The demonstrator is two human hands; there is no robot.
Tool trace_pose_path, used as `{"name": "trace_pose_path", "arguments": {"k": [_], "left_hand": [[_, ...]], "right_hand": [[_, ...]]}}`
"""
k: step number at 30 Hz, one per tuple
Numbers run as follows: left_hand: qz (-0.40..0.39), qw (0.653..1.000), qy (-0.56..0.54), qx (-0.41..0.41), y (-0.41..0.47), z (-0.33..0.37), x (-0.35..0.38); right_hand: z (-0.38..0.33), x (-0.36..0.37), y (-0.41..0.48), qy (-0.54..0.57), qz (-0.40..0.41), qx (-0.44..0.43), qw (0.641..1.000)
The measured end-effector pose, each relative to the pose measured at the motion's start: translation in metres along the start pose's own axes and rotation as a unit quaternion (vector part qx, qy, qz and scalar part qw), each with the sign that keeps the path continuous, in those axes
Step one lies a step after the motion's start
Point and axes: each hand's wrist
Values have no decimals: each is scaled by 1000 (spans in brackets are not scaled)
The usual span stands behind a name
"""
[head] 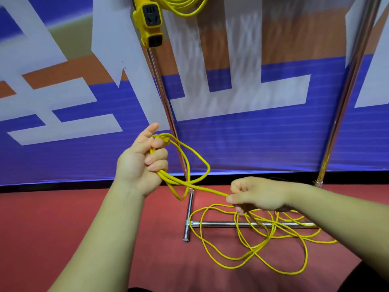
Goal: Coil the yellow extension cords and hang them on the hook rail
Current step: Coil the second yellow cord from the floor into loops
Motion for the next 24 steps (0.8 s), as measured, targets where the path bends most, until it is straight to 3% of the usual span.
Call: {"name": "trace_pose_path", "arguments": {"k": [6,11,16,19,24], "left_hand": [[12,978,209,-13,-5,-9,-7],[-47,882,468,28,-20,-37,9],[-70,874,482,5,-26,-53,17],[-105,851,514,12,-29,-55,20],[-72,859,500,83,-24,-50,22]], "right_hand": [[-13,-12,-4,56,152,-32,986],[-38,-9,-7,125,185,-88,971],[-57,-7,-22,111,200,-145,963],[-58,-10,-25,94,212,-158,960],[-55,-17,-28,141,158,-130,969]]}}
Point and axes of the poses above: each hand's wrist, its own y-axis towards the middle knuckle, its own x-axis out of the palm, z = x × y, and after that the axes turned 8 degrees about z, right-handed
